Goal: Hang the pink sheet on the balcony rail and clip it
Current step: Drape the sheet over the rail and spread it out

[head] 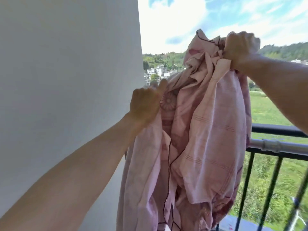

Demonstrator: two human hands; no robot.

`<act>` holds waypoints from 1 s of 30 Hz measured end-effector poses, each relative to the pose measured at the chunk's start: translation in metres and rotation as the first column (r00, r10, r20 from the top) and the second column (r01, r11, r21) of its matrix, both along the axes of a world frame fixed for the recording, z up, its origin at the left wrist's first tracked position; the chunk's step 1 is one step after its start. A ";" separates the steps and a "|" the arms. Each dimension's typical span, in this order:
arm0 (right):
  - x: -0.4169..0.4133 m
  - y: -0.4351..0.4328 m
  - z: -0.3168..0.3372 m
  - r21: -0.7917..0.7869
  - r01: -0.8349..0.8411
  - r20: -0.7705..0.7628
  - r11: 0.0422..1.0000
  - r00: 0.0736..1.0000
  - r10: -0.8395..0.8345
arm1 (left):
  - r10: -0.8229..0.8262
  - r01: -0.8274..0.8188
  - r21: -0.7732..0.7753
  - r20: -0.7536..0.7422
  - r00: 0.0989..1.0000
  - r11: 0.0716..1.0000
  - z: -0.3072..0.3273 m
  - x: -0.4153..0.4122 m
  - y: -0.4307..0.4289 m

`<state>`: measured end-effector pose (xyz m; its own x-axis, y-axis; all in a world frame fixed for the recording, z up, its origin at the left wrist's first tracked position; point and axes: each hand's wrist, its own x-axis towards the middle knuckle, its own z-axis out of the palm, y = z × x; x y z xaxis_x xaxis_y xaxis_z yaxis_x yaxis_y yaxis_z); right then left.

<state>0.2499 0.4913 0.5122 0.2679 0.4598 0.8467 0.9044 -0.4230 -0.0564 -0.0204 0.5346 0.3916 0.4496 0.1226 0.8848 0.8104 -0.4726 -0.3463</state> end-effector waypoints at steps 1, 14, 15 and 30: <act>0.019 0.009 -0.004 -0.017 0.011 -0.014 1.000 1.000 -0.011 | 0.004 -0.003 0.012 -0.029 1.000 1.000 0.001 0.017 0.010; 0.108 0.050 -0.163 -0.584 -0.471 -0.635 0.661 0.773 -0.010 | 0.049 -0.141 -0.804 -0.138 0.989 0.577 -0.074 0.099 0.110; 0.102 0.040 -0.158 -0.535 -0.490 -0.612 0.688 0.786 0.084 | 0.038 -0.128 -0.828 -0.128 0.991 0.546 -0.075 0.099 0.112; -0.029 -0.090 -0.227 -0.315 -0.299 0.046 0.901 0.943 0.329 | -0.239 0.183 -0.653 0.003 0.971 0.735 -0.131 0.015 0.045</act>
<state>0.2210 0.4012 0.2851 -0.0078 0.7422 0.6701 0.9876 -0.0993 0.1216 -0.0050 0.5793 0.2610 0.5952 0.5439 0.5915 0.6472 -0.7608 0.0484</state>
